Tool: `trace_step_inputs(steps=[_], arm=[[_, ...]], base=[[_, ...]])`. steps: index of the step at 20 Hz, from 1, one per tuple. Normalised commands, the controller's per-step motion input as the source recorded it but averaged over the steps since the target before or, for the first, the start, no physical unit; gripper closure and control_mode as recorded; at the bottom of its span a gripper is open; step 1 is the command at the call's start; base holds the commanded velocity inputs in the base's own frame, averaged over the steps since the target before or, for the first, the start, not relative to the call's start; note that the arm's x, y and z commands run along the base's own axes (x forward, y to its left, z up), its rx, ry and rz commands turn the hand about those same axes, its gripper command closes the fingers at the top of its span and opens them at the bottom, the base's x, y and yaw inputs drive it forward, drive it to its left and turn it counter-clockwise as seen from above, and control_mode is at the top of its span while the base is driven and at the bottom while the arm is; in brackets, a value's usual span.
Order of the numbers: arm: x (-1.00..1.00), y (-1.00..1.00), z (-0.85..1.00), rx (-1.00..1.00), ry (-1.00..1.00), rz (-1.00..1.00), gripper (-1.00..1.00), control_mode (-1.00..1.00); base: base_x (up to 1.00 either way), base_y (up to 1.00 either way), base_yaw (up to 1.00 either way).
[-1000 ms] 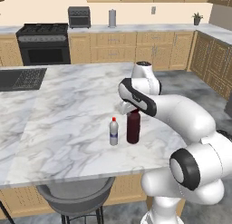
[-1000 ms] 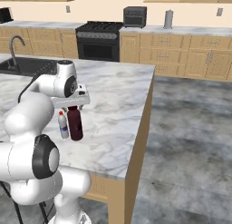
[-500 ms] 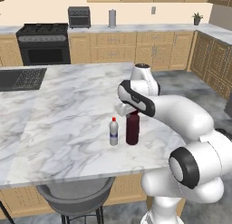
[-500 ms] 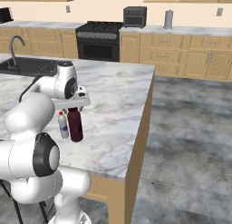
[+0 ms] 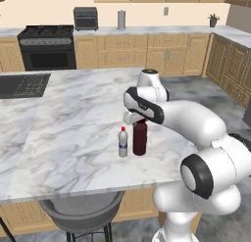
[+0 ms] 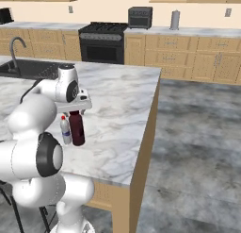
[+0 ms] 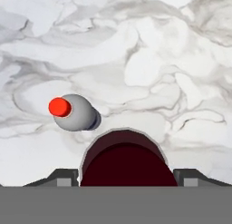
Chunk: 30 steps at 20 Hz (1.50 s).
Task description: Place the drinks on the dining counter in a tight cluster.
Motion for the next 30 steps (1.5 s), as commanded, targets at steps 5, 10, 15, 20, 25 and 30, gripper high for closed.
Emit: trace_step_inputs(steps=[5,10,15,20,25,30], arm=[[0.03,0.00,-0.07,0.00,0.02,0.00,1.00,-1.00],[0.00,0.00,-0.17,0.00,0.04,0.00,1.00,-1.00],[0.00,0.00,-0.20,0.00,0.00,0.00,1.00,-1.00],[0.11,0.00,-0.04,0.00,0.00,0.00,1.00,-1.00],[0.36,0.00,0.00,0.00,0.00,0.00,1.00,-1.00],[0.28,0.00,-0.01,0.00,0.00,0.00,1.00,-1.00]], base=[[0.00,0.00,0.00],[0.00,0.00,0.00],[0.00,0.00,0.00],[0.00,0.00,0.00],[0.00,0.00,0.00],[0.00,0.00,0.00]])
